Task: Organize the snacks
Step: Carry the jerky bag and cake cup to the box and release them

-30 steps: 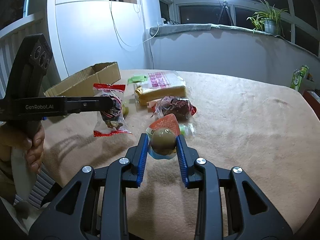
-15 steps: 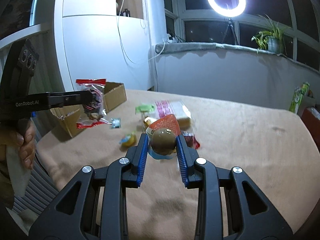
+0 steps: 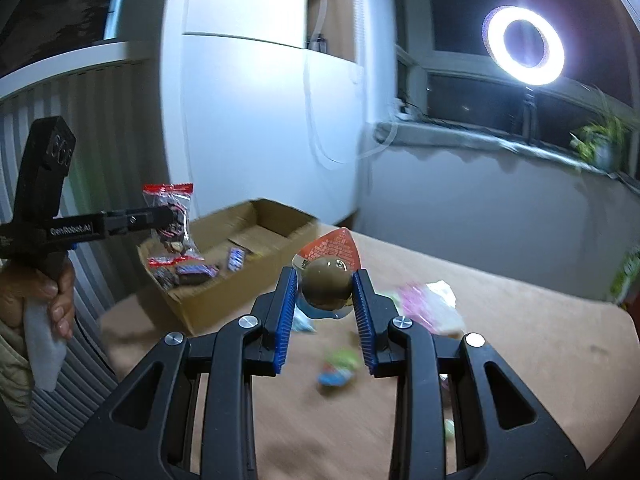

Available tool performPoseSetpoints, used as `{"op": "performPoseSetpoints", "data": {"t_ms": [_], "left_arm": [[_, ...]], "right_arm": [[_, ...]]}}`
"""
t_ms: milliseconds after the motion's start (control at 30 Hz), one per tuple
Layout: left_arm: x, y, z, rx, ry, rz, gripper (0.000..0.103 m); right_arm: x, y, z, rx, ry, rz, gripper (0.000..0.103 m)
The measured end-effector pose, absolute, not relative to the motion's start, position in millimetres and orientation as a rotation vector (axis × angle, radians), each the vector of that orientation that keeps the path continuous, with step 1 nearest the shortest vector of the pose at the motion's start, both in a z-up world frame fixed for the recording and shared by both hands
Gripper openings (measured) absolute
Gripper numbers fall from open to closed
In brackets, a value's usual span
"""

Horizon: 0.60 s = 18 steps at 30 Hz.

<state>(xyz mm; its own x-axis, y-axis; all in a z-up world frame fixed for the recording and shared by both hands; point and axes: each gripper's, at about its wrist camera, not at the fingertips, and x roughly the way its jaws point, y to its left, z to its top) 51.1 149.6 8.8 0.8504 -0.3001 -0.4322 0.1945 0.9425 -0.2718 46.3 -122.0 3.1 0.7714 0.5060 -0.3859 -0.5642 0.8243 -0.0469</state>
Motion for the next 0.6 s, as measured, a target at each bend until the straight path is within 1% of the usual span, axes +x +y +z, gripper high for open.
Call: {"op": "performPoseSetpoints", "data": {"t_ms": [200,367,400,467,500,533,567,600], "left_arm": [[51.3,189.4,6.7,-0.233,0.47,-0.187,0.03],[64.3,203.9,-6.1,-0.243,0.505,-0.179,0.03],[69.6,204.0,-12.7,-0.235,0.536,-0.18,0.031],[75.6,201.7,-22.0,-0.211,0.574,-0.156,0.034],[76.7,202.0,-27.2,-0.203,0.586,-0.127,0.046],[75.1,204.0,-30.8,-0.206,0.588,-0.101,0.064],[70.1,206.0,-33.1,-0.213,0.575,-0.078,0.069],[65.3,208.9,-32.2,-0.217,0.56,-0.07,0.07]], "right_arm": [[61.5,-56.6,8.6,-0.209,0.354,0.685,0.03],[76.2,0.8,3.8,-0.23,0.362,0.775,0.03],[80.9,11.5,-0.6,-0.234,0.379,0.793,0.032],[91.7,30.3,-13.3,-0.248,0.43,0.809,0.042],[92.8,32.4,-17.1,-0.248,0.436,0.801,0.043],[92.1,31.8,-20.0,-0.245,0.439,0.796,0.043],[90.0,30.0,-21.6,-0.242,0.438,0.79,0.044],[87.6,26.8,-23.5,-0.241,0.436,0.779,0.045]]}}
